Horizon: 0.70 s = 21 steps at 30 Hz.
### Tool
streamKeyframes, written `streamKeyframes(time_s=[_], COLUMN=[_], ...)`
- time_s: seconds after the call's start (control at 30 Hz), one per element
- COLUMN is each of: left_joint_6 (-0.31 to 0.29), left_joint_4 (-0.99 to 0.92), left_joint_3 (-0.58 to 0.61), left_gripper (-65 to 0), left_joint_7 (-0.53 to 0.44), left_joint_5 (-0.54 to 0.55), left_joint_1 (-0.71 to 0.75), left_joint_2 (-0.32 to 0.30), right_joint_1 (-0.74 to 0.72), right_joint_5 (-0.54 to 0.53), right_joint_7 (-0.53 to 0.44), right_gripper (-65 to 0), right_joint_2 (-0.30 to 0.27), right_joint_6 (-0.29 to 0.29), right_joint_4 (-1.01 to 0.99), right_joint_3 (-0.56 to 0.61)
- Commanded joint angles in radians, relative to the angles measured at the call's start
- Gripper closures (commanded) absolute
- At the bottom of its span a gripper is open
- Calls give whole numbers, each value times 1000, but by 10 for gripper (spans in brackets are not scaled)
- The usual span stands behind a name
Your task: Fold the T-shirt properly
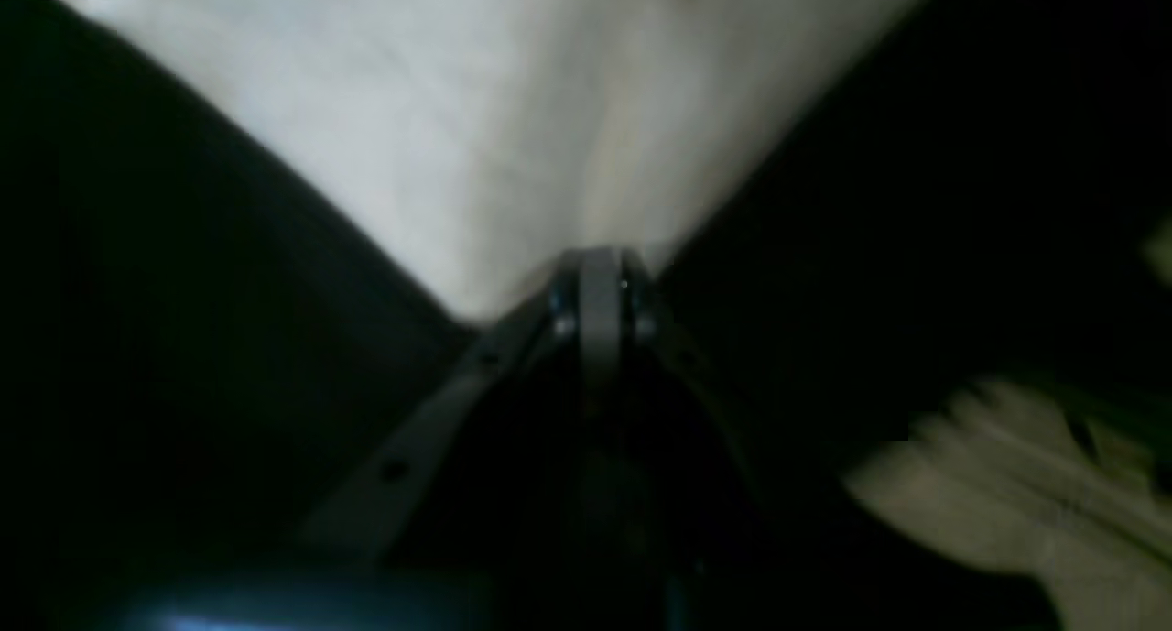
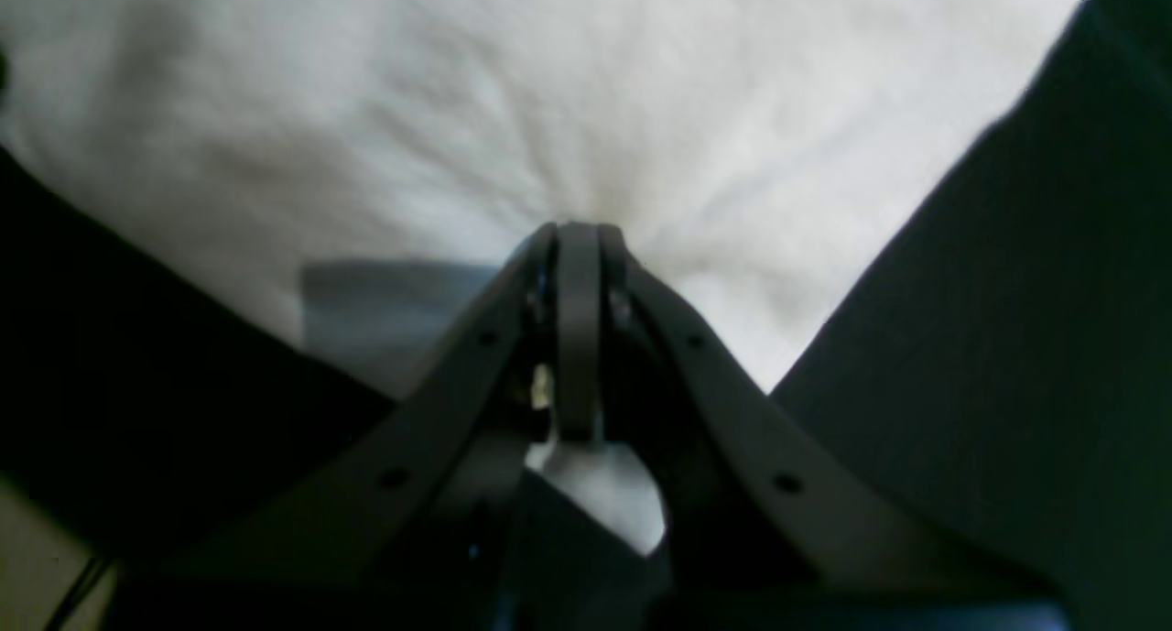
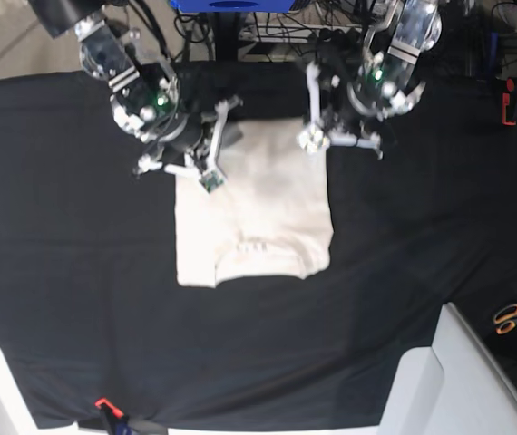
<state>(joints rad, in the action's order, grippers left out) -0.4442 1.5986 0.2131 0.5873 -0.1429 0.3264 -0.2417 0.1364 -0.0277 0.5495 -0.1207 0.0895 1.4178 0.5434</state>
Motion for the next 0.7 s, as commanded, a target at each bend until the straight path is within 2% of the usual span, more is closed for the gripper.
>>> streamKeyframes(time_s=[0.0, 0.13, 0.2, 0.27, 0.47, 0.5, 0.67], left_joint_6=[9, 9, 9, 9, 9, 9, 9], left_joint_4=[41, 133, 170, 211, 334, 337, 334], left_joint_3=[-2, -14, -79, -123, -211, -225, -263], left_gripper=[0, 0, 0, 0, 0, 0, 0], left_joint_7=[-7, 0, 0, 0, -10, -22, -189], left_joint_5=[-5, 2, 1, 1, 1, 1, 2], left_joint_1=[-2, 29, 43, 58, 215, 250, 429], left_joint_2=[-6, -31, -23, -21, -29, -29, -21], right_joint_1=[-7, 30, 44, 52, 164, 184, 283], right_joint_5=[-4, -4, -2, -2, -2, -2, -4], right_joint_7=[36, 83, 122, 160, 177, 177, 175], right_gripper=[0, 0, 0, 0, 0, 0, 0], right_joint_2=[-4, -32, -37, -41, -136, -155, -216], right_joint_6=[3, 2, -4, -32, -109, -126, -280], right_joint_4=[39, 194, 268, 331, 501, 507, 512], right_joint_3=[-1, -1, -1, -1, -3, -3, -3])
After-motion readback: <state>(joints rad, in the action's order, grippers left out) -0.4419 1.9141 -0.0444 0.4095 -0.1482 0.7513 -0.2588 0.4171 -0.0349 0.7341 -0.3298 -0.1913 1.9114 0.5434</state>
